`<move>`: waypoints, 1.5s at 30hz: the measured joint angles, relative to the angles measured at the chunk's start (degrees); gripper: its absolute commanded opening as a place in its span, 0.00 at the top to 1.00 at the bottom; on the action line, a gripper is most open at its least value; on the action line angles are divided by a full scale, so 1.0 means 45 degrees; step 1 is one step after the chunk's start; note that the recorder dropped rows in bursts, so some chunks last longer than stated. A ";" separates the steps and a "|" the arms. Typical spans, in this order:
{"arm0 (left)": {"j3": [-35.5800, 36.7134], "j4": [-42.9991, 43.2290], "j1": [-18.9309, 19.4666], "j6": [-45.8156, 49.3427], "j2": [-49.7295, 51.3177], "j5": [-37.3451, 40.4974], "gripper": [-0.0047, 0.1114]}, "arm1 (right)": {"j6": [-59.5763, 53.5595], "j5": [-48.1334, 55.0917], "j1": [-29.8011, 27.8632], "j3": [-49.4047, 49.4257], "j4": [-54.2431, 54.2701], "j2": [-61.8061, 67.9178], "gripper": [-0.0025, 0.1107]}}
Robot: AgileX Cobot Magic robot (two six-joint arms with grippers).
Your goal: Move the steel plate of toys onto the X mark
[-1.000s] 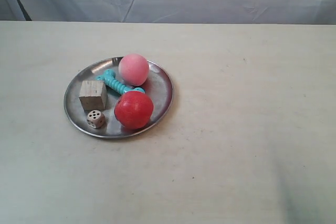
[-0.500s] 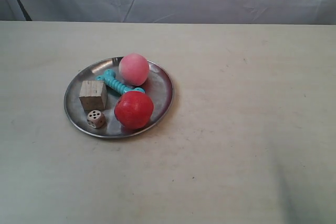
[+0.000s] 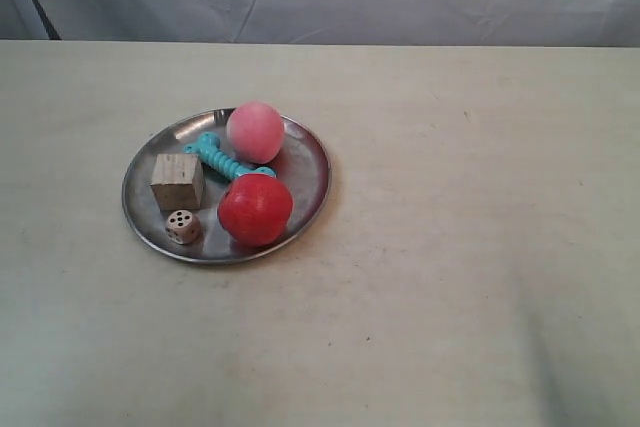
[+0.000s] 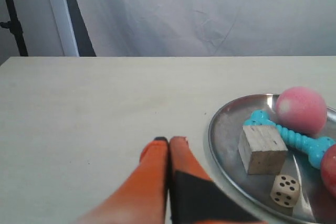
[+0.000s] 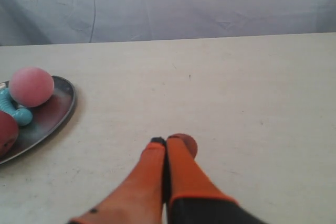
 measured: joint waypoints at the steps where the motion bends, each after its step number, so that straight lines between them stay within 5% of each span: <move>1: 0.0303 0.0000 0.0000 -0.0025 -0.0228 -0.0114 0.96 | 0.0000 0.0000 0.0000 0.0000 0.0000 0.0000 0.99; 8: 0.1894 0.0032 0.0033 -0.0113 -0.1869 -0.0383 0.96 | 0.0000 0.0000 0.0000 0.0000 0.0213 0.0000 0.99; 45: 0.1927 0.0882 0.0033 -0.0135 -0.3123 0.0230 0.96 | 0.0000 -0.0033 0.0000 0.0000 0.0282 0.0000 0.99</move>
